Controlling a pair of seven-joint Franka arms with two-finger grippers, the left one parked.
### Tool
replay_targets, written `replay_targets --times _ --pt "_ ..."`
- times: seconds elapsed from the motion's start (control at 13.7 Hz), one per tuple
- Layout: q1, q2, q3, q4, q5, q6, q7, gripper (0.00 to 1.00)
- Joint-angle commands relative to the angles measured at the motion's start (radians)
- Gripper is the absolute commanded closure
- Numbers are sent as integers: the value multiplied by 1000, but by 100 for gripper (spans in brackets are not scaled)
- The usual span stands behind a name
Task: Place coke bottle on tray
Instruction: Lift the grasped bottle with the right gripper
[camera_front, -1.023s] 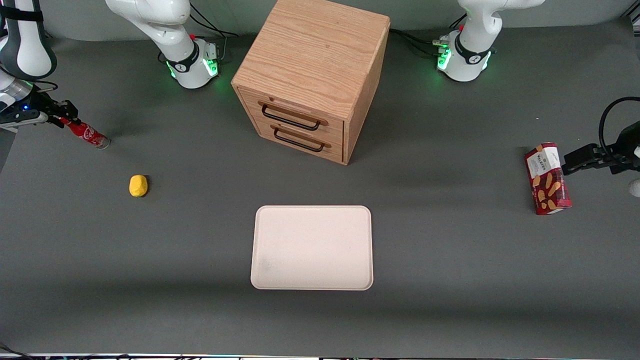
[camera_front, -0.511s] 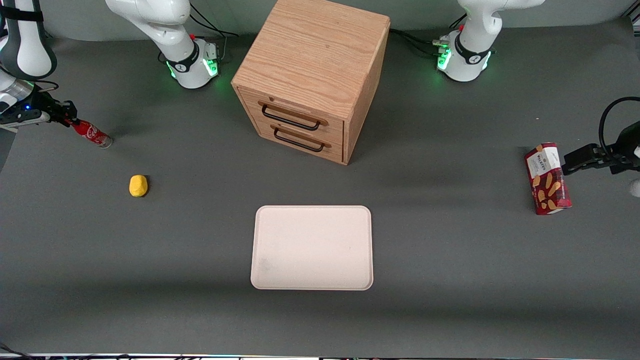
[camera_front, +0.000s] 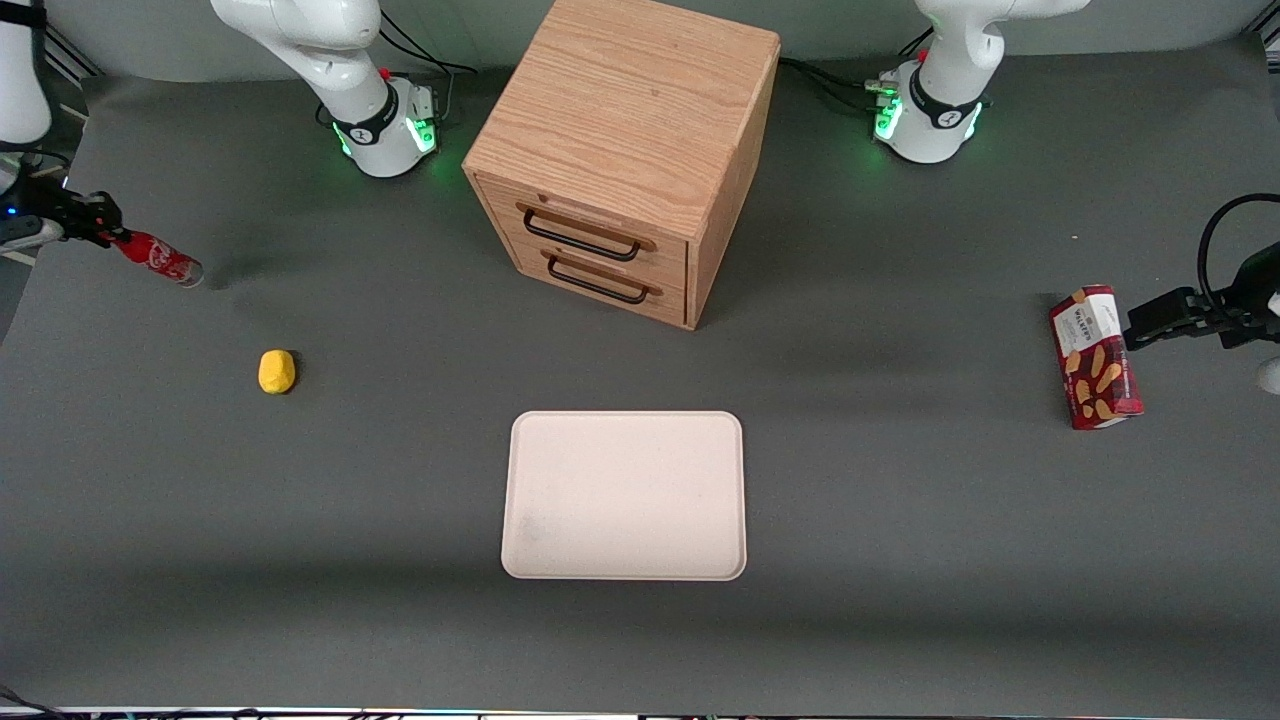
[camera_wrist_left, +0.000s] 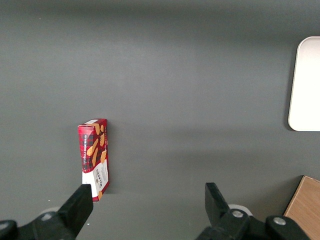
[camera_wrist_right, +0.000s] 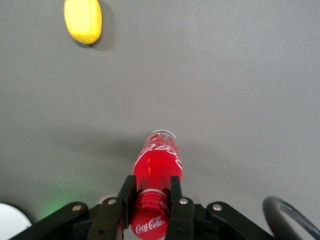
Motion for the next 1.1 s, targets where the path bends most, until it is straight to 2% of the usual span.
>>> replay_targets --times 0.0,0.73,1.02 --pt "6 0 47 202 32 -209 0 100" --pt "8 36 101 796 54 -688 -17 100" --pt "26 37 115 856 58 -728 -11 100"
